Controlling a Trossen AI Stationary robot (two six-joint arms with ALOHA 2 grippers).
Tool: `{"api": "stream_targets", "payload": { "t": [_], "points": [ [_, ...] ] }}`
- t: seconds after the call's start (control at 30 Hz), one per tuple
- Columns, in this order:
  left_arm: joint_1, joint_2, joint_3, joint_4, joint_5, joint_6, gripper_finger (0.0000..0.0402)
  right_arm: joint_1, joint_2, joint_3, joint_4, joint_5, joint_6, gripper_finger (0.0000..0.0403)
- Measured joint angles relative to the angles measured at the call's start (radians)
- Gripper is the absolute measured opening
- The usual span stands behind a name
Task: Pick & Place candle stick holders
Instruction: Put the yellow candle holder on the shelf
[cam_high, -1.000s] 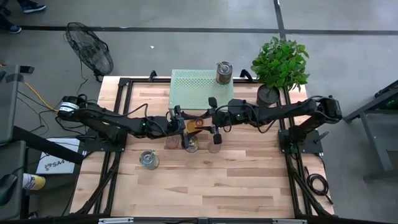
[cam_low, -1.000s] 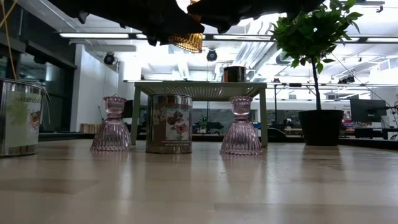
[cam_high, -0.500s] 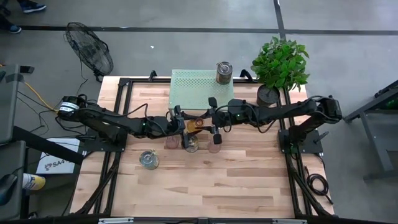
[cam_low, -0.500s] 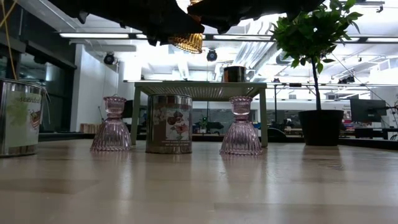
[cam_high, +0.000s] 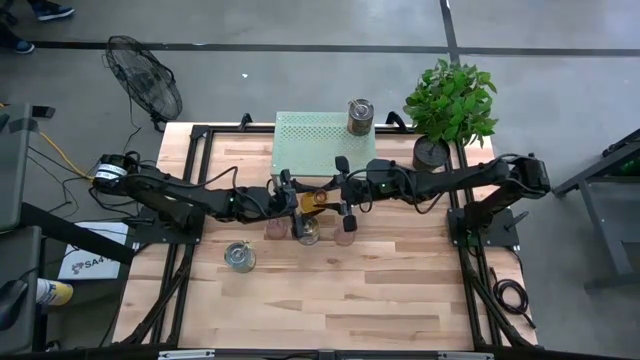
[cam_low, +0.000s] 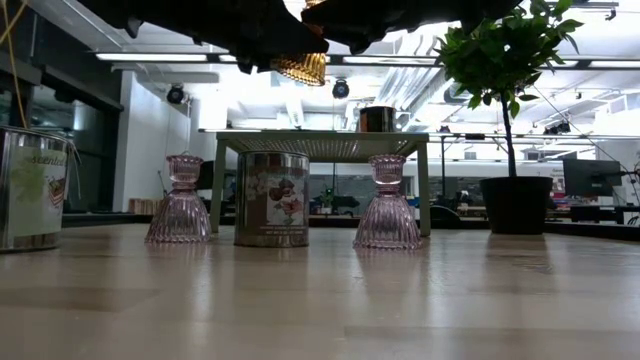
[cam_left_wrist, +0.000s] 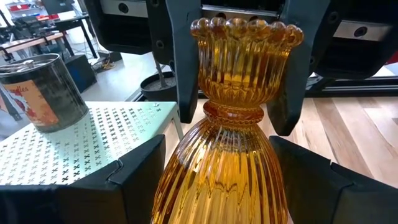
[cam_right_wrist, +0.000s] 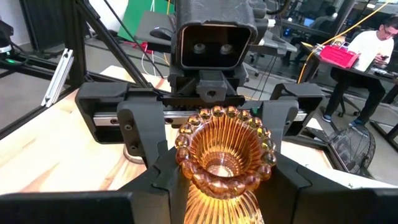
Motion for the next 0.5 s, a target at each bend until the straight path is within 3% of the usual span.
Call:
{"api": "stream_targets", "payload": {
  "t": [0.5],
  "points": [
    [0.000,0.000,-0.001,0.029,0.007,0.004,0.0265,0.000,-0.003,0.000,0.002,0.005,-0.001,0.0149]
  ]
}}
